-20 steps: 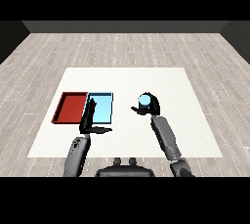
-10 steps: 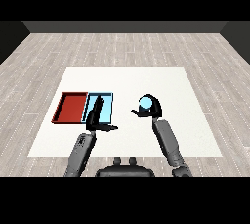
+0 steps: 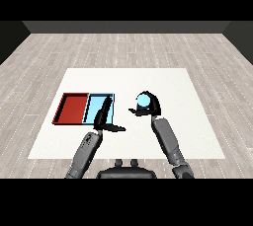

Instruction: Pick the blue can and put it in the blue box

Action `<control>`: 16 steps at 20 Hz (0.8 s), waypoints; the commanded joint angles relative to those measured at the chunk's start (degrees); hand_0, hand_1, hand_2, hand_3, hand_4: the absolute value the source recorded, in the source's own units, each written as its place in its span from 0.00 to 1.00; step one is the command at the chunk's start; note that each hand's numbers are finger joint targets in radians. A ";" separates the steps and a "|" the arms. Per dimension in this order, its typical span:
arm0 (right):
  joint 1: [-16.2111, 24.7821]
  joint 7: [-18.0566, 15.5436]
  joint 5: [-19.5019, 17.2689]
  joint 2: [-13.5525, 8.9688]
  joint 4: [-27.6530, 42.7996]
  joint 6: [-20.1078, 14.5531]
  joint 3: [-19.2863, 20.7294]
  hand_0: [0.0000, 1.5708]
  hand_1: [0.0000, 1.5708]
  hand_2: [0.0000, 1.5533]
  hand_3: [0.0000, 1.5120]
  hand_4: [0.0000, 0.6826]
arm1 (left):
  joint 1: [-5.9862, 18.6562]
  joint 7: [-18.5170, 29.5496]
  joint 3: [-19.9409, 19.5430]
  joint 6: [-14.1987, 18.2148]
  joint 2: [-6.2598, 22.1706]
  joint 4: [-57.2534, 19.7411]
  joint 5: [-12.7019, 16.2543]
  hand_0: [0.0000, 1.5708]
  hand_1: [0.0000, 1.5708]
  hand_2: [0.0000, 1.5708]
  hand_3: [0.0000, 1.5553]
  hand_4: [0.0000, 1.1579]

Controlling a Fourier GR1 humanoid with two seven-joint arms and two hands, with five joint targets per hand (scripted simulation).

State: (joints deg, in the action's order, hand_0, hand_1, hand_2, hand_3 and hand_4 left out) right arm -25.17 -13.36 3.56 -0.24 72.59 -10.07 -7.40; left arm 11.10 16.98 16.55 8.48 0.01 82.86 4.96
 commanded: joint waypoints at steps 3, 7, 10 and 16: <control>3.62 1.16 1.17 0.23 5.61 -2.10 -5.10 0.93 0.93 0.94 0.91 0.81 | 3.78 3.86 5.53 4.25 -0.01 -7.76 3.12 0.00 0.00 0.00 0.00 0.00; 0.60 -1.01 2.61 0.24 0.34 -1.77 -4.91 0.92 0.92 0.94 0.90 0.81 | 2.03 1.86 6.17 4.11 -0.01 -6.12 2.47 0.00 0.00 0.00 0.00 0.00; 1.95 -1.22 6.23 0.24 1.51 -7.91 -11.97 0.91 0.91 0.94 0.91 0.82 | 7.14 1.20 8.88 8.75 -0.01 -10.29 5.83 0.00 0.00 0.00 0.00 0.00; -5.43 -1.15 7.85 0.24 -3.49 -3.27 -6.83 0.92 0.92 0.94 0.91 0.81 | 10.24 3.64 11.26 10.49 -0.01 -16.25 11.21 0.00 0.00 0.00 0.00 0.00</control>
State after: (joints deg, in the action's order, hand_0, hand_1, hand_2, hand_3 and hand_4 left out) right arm -27.41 -15.12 9.59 -0.01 70.87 -14.56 -15.84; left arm 20.05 20.74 25.26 16.69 0.00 68.31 13.85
